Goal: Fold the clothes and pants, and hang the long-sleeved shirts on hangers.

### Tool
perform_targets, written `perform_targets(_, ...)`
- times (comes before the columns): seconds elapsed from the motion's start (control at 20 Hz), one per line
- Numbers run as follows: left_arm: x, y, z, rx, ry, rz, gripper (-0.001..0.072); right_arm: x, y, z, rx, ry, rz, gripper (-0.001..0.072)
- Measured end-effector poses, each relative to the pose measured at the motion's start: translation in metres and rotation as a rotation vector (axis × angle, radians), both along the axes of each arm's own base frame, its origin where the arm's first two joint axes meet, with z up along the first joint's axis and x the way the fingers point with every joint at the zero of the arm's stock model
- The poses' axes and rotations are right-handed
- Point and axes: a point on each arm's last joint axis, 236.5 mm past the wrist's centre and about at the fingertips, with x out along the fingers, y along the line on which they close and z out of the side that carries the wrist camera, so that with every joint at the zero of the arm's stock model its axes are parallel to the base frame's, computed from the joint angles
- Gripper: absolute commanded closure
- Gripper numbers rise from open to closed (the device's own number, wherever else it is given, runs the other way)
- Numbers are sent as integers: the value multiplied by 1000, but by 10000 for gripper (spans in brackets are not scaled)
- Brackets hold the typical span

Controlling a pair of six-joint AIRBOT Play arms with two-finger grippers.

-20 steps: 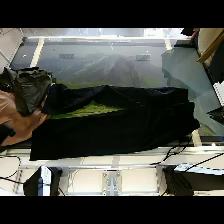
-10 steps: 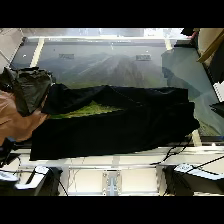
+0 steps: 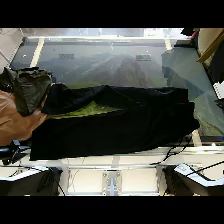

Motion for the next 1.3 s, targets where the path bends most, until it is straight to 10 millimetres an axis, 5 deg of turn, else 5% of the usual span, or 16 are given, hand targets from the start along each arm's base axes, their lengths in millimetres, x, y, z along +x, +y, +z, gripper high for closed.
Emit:
perform_targets(0.25,14,2,-4,-47,-58,-44,199,-3,6,14,-25,-17,-18,372)
perform_targets(0.7,28,-43,-15,-184,-28,-263,227,-5,10,21,-36,-24,-28,372)
perform_targets(0.85,23,-45,-19,-178,3,-308,470,-5,10,21,-38,-24,-29,372)
perform_targets(0.95,15,-47,-20,-183,33,-337,705,-5,8,19,-46,-20,-33,372)
perform_targets(1.3,14,-49,0,-205,52,-329,700,-28,-20,-16,-147,136,-75,359)
